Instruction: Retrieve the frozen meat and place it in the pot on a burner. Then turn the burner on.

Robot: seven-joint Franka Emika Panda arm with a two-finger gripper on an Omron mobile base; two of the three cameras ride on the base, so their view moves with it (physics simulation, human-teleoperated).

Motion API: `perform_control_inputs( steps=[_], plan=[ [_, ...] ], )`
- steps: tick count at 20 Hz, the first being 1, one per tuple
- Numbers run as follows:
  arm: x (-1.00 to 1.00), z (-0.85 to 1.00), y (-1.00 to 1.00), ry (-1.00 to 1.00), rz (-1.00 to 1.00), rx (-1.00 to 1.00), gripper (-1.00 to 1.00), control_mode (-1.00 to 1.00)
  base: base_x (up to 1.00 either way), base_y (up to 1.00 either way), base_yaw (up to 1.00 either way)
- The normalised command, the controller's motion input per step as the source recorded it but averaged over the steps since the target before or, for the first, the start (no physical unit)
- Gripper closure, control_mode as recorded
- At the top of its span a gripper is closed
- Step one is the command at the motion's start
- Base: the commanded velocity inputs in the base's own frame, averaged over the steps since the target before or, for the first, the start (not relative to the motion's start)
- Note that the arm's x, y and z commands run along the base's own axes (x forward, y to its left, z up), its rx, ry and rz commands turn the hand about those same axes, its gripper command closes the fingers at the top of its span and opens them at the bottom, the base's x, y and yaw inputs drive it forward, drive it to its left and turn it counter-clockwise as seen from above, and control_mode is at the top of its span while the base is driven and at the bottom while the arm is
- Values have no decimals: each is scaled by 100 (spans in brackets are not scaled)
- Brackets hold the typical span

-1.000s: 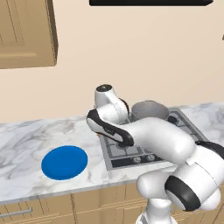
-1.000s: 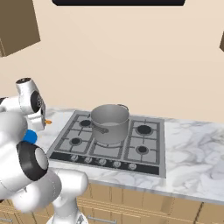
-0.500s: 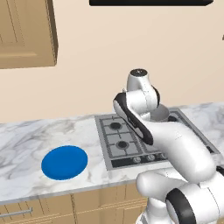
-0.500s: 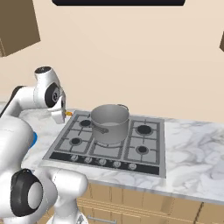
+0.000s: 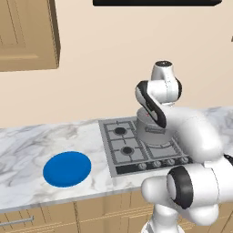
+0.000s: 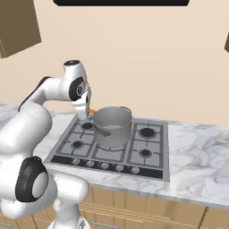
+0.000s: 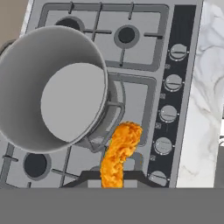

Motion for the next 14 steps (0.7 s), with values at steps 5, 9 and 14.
perform_control_inputs(
  steps=[5,9,14],
  plan=[
    [61,9,-45,18,7,7,100,-100,0,0,0],
    [56,-1,-21,6,34,0,100,-100,0,0,0],
    [29,-16,-12,-3,42,-4,100,-100,0,0,0]
  ],
)
